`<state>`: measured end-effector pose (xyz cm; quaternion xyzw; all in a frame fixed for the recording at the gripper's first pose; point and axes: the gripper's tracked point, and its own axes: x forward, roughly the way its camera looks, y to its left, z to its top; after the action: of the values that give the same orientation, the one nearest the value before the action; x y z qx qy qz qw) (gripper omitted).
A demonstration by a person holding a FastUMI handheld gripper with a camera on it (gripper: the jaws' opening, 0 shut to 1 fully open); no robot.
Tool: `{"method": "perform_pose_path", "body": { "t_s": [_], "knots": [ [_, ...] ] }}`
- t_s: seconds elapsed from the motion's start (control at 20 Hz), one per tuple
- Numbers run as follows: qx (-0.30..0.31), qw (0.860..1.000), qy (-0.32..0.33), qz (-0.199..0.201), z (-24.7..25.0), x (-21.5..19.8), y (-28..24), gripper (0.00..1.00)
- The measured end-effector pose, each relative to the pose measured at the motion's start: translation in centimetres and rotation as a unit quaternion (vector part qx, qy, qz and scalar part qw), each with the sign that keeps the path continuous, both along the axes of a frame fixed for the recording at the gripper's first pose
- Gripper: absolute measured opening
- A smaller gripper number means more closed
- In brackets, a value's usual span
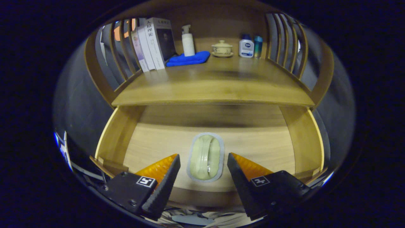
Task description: Pull open the drawer, take out the items inside it, and place them on the countertop above the cabinet.
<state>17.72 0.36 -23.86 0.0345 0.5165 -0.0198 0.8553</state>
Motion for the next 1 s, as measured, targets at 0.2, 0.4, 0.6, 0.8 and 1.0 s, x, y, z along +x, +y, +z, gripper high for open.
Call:
{"method": "perform_pose_path", "body": {
  "t_s": [0.2, 0.4, 0.6, 0.8, 1.0],
  "knots": [
    [-0.012, 0.999, 0.032, -0.002, -2.0, 0.3, -0.1, 0.78],
    [-0.010, 0.999, 0.046, -0.006, -3.3, 0.6, -0.3, 0.58],
    [-0.002, 0.999, 0.045, -0.005, -3.9, 0.9, -0.2, 0.34],
    [-0.009, 0.999, 0.040, 0.004, -3.7, 0.4, -0.2, 0.21],
    [-0.011, 1.000, 0.023, -0.008, -2.4, 0.5, -0.8, 0.19]
  ]
}}
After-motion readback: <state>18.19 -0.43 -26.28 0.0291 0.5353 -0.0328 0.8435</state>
